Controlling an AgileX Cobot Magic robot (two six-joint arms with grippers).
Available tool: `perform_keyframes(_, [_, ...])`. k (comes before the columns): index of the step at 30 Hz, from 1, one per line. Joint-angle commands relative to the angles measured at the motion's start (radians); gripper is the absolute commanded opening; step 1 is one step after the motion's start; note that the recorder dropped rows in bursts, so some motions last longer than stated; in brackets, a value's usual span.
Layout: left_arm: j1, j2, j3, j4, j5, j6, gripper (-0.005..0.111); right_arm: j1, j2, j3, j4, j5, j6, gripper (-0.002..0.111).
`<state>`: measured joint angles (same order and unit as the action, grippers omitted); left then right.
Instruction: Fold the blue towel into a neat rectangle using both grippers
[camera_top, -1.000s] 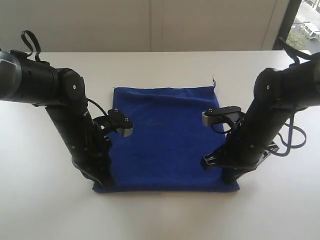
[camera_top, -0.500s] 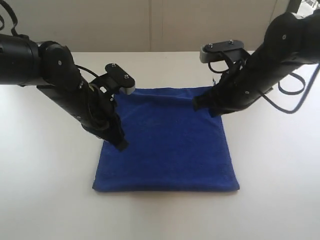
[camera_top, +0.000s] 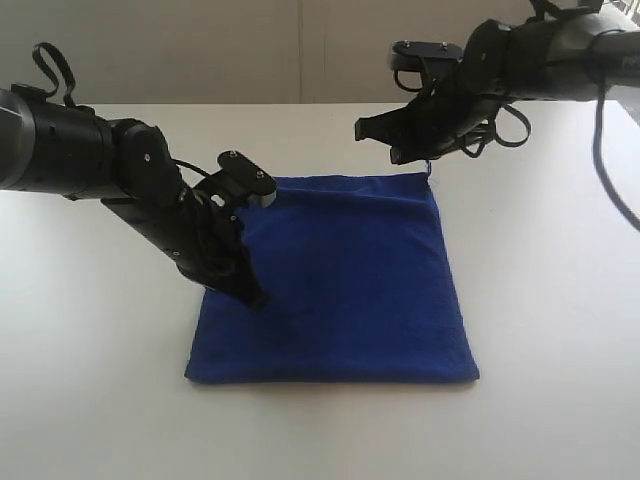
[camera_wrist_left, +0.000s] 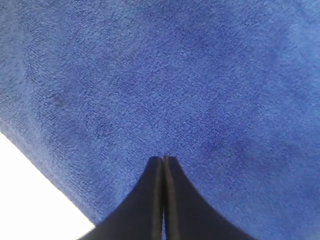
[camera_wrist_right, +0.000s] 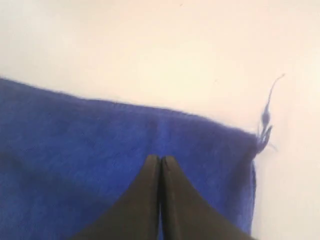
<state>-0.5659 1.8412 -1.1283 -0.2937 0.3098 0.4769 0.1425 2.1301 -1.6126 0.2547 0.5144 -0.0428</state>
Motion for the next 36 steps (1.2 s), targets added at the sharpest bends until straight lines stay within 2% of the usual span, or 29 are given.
perform_keyframes(1, [-0.005, -0.002, -0.002, -0.009, -0.034, -0.011, 0.000, -0.013, 0.100, -0.116, 0.002, -0.011, 0.020, 0.008])
perform_keyframes(3, [-0.005, -0.002, -0.002, -0.009, -0.051, -0.011, 0.000, -0.013, 0.139, -0.156, 0.010, -0.011, 0.020, 0.014])
perform_keyframes(7, [-0.005, -0.002, -0.002, -0.009, -0.054, -0.013, 0.000, -0.013, 0.194, -0.208, 0.020, -0.015, 0.022, 0.020])
perform_keyframes(29, [-0.005, -0.002, -0.002, -0.013, -0.056, -0.014, 0.000, 0.015, 0.270, -0.241, 0.062, 0.014, 0.022, 0.020])
perform_keyframes(32, [-0.005, -0.002, -0.002, -0.013, -0.054, -0.014, 0.000, 0.017, 0.288, -0.241, 0.060, 0.013, 0.022, 0.018])
perform_keyframes(36, [-0.005, -0.002, -0.002, -0.013, -0.054, -0.014, 0.000, 0.017, 0.294, -0.241, 0.058, 0.013, 0.022, 0.006])
